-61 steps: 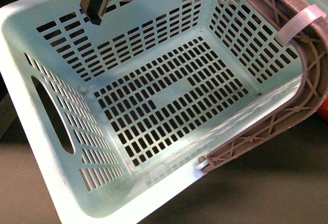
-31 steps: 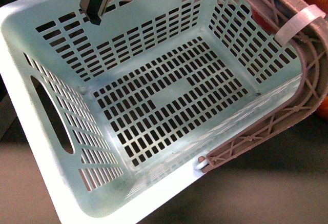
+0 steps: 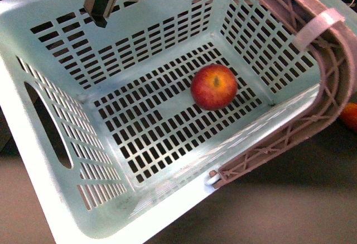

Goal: Pick apple with right arm and hold basket with left

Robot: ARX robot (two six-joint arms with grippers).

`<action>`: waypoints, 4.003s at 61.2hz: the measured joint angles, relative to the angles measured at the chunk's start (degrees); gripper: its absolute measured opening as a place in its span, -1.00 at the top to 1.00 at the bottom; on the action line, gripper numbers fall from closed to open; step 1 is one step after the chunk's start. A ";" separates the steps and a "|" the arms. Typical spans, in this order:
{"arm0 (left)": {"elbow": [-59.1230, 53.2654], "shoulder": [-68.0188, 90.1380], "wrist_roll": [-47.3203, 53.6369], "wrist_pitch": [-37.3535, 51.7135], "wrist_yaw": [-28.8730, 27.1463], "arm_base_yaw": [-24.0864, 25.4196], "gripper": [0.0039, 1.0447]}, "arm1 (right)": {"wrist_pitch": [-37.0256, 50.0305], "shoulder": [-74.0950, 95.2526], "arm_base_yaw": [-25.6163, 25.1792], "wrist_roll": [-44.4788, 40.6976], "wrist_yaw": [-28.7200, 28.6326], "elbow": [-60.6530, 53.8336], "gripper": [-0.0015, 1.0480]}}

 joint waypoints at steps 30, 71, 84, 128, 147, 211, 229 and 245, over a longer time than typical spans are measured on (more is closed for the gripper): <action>0.00 -0.02 -0.11 0.00 0.37 -0.07 0.87 | 11.02 -13.31 -7.85 -7.63 -9.44 -17.35 0.96; 0.00 0.00 -0.11 0.00 0.44 -0.09 0.87 | 2.56 -29.99 -10.51 -7.56 -10.49 -24.81 0.96; 0.00 0.00 -0.09 0.00 0.35 -0.07 0.87 | -1.01 -34.49 -10.51 -7.58 -10.51 -24.96 0.96; 0.00 -0.02 -0.04 0.02 0.28 -0.09 0.87 | -19.71 -52.72 -10.51 -7.61 -10.49 -24.96 0.96; 0.00 -0.02 -0.13 0.00 0.37 -0.07 0.87 | -19.80 -52.89 -10.51 -7.63 -10.49 -24.96 0.33; 2.71 7.58 -15.78 0.50 -21.64 16.09 0.87 | -19.82 -52.94 -10.51 -7.61 -10.51 -24.96 -0.83; 1.51 14.16 -22.95 2.27 -17.81 20.63 0.87 | -19.82 -52.94 -10.51 -7.61 -10.51 -24.96 -0.83; -2.95 14.25 -24.20 3.06 -15.80 21.73 0.87 | -19.82 -52.94 -10.51 -7.63 -10.54 -24.96 -0.83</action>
